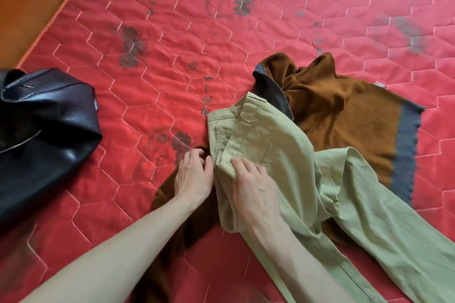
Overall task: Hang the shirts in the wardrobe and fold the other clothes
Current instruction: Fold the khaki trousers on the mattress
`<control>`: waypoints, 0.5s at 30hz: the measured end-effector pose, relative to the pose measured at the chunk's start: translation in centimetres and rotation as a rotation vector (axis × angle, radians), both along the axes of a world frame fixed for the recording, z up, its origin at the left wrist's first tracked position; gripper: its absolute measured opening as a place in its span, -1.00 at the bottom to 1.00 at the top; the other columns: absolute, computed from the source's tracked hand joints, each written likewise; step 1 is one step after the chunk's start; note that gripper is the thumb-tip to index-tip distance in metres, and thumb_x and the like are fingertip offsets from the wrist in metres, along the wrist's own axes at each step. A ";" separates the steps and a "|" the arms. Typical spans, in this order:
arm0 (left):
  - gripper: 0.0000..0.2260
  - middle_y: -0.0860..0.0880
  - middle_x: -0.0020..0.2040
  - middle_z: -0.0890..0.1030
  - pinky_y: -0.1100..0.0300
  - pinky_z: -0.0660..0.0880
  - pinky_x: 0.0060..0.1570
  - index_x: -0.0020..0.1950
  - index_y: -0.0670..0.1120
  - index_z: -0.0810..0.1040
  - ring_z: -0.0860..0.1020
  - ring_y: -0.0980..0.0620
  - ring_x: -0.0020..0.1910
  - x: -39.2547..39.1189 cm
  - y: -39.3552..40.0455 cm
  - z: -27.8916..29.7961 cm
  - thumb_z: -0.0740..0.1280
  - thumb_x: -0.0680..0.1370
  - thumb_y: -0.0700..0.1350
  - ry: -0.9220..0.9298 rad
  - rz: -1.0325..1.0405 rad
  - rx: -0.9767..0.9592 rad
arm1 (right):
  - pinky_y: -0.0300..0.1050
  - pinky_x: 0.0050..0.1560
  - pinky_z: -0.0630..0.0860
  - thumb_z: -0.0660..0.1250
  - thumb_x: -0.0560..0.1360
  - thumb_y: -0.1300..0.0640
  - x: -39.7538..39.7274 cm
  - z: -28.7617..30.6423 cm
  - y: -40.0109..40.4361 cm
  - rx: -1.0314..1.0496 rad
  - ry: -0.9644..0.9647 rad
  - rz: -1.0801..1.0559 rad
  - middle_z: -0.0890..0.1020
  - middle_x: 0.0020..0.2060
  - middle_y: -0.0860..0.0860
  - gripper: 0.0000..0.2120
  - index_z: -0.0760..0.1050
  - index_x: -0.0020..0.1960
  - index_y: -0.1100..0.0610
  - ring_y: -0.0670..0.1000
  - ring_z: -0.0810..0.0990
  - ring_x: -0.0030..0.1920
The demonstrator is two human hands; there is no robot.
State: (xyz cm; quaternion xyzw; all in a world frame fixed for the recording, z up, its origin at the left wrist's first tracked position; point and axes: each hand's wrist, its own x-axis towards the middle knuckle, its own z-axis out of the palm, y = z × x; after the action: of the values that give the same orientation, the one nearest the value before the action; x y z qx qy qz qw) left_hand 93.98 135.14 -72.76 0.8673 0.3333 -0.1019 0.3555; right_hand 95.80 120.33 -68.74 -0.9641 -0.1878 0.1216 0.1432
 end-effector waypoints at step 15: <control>-0.85 -0.04 -0.11 0.72 0.32 0.57 -0.31 0.06 -0.16 0.66 0.70 0.02 -0.15 9.1 -0.7 0.9 0.49 0.50 -0.25 -0.142 0.440 -0.596 | -0.03 0.19 0.56 0.31 0.66 0.02 0.1 5.3 -10.1 0.948 0.118 -0.765 0.72 -0.11 -0.23 -0.89 0.62 0.05 -0.05 -0.18 0.67 0.01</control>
State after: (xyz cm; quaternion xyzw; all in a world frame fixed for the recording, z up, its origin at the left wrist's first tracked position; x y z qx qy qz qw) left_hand 103.13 134.41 -71.91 0.6382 0.4421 -0.0552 0.6279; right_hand 95.95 110.24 -63.45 -0.7862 0.1464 0.0179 0.6001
